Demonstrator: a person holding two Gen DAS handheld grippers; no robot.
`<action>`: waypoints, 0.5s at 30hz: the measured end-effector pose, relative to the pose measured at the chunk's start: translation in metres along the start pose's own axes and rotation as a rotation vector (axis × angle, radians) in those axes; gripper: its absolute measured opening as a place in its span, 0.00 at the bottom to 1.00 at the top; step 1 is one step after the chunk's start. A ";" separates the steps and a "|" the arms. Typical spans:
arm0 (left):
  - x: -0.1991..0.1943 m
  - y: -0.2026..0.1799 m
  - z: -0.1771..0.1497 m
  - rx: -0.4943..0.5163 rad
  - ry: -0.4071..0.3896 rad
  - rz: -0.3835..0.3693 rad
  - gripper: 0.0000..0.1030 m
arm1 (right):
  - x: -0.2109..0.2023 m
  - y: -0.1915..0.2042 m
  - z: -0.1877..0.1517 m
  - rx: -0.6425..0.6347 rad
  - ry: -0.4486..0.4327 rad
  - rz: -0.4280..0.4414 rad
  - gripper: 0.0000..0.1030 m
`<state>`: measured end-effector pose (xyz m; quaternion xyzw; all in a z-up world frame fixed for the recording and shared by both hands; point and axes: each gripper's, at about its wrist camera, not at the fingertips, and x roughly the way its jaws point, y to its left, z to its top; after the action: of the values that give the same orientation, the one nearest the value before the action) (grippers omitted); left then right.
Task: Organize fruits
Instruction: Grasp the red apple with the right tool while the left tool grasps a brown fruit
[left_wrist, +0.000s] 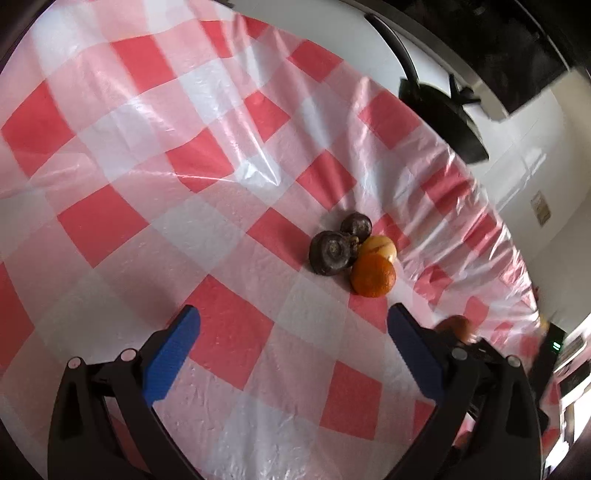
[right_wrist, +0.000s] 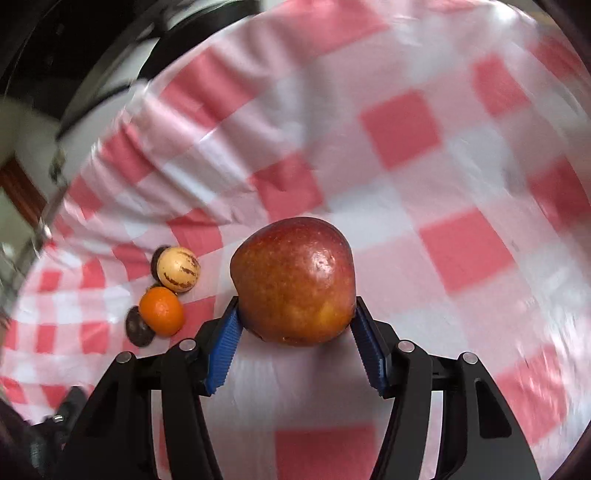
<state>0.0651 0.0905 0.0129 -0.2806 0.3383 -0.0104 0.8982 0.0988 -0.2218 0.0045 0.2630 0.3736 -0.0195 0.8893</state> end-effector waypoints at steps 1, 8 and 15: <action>0.002 -0.006 0.001 0.028 0.001 0.016 0.98 | -0.002 -0.008 0.000 0.033 -0.007 0.022 0.56; 0.059 -0.053 0.021 0.362 0.115 0.222 0.89 | -0.004 -0.003 -0.001 0.068 -0.020 0.071 0.56; 0.106 -0.070 0.037 0.527 0.192 0.299 0.76 | -0.010 0.003 0.001 0.021 -0.045 0.048 0.56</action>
<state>0.1814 0.0281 0.0079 0.0167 0.4446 0.0080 0.8956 0.0929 -0.2211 0.0128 0.2808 0.3469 -0.0078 0.8949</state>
